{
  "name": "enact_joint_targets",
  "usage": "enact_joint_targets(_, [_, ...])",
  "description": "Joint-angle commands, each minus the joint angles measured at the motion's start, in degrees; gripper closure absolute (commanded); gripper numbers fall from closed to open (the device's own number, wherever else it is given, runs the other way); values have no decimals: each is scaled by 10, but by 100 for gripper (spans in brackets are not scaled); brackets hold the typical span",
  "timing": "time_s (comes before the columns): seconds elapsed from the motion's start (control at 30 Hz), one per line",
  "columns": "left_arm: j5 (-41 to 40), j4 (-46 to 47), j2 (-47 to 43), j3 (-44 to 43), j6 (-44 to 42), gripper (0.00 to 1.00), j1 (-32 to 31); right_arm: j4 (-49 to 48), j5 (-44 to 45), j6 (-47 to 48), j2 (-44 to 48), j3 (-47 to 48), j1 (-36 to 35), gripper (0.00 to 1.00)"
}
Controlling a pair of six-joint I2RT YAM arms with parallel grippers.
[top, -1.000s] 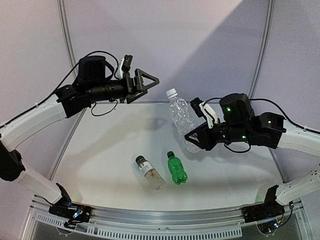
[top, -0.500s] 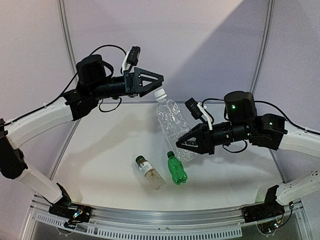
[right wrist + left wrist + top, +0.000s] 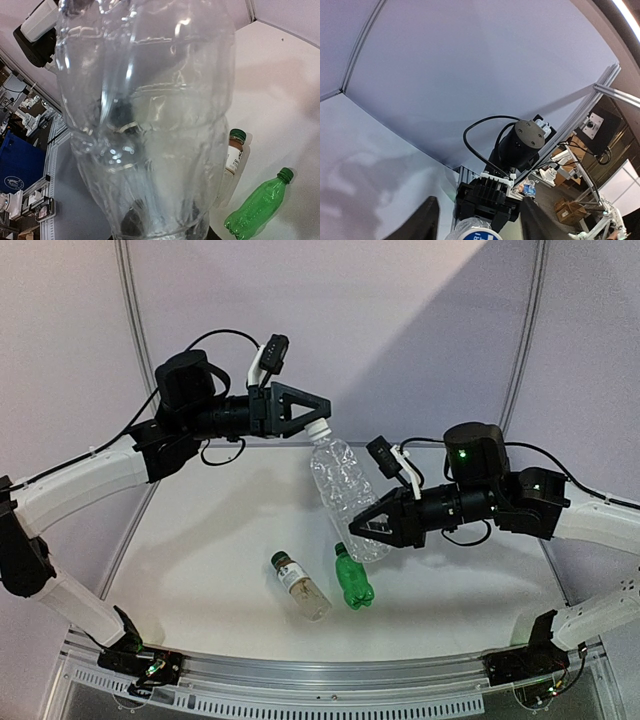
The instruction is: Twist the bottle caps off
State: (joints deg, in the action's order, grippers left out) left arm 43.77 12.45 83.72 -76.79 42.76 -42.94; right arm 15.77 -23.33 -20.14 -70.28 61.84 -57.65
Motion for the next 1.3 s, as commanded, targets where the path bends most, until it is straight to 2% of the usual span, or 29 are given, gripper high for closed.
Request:
enact_joint_targets(0.0, [3,-13,4,-8,-9,50,-6,-20,-7,-10,-7,13,1,100])
enact_joint_targets(0.13, [2,-24,8,-13,-12,68,-7,-27,-5,-15,-9,13,2,100])
enact_joint_targets(0.2, [-8,-38,8,-15,-15,86,-7,-28,-3,-17,-13,16,2,100])
enact_joint_targets(0.27, [-20,-58,8,-18,-18,92,-7,-28,-1,-18,-16,18,2,100])
enact_joint_targets(0.4, [-61,-96,14,-22,-10,96,-10,-23,26,-21,-23,26,1,100])
enact_joint_targets(0.47, [-100,-119,18,-25,2,96,-15,-2,76,-22,-29,36,2,100])
enact_joint_targets(0.6, [-246,-225,28,-41,60,98,-26,72,219,-20,-59,80,0,100])
enact_joint_targets(0.63, [-296,-258,34,-48,95,99,-28,99,266,-20,-70,98,-1,100])
enact_joint_targets(0.7, [-345,-311,48,-61,147,99,-29,155,358,-23,-102,136,-5,100])
enact_joint_targets(0.83, [-354,-333,80,-84,203,100,-29,213,444,-35,-154,184,-12,100])
enact_joint_targets(1.03, [-362,-380,112,-127,237,100,-33,227,470,-28,-175,199,-26,100])
enact_joint_targets(1.1, [-356,-365,112,-126,233,89,-33,223,459,-26,-174,194,-27,100])
enact_joint_targets(1.17, [-356,-345,105,-125,212,64,-33,213,446,-20,-168,186,-26,100])
enact_joint_targets(1.23, [-358,-327,91,-122,184,33,-32,197,432,-16,-159,171,-27,100])
enact_joint_targets(1.27, [-362,-324,84,-122,168,22,-31,189,423,-16,-149,161,-27,100])
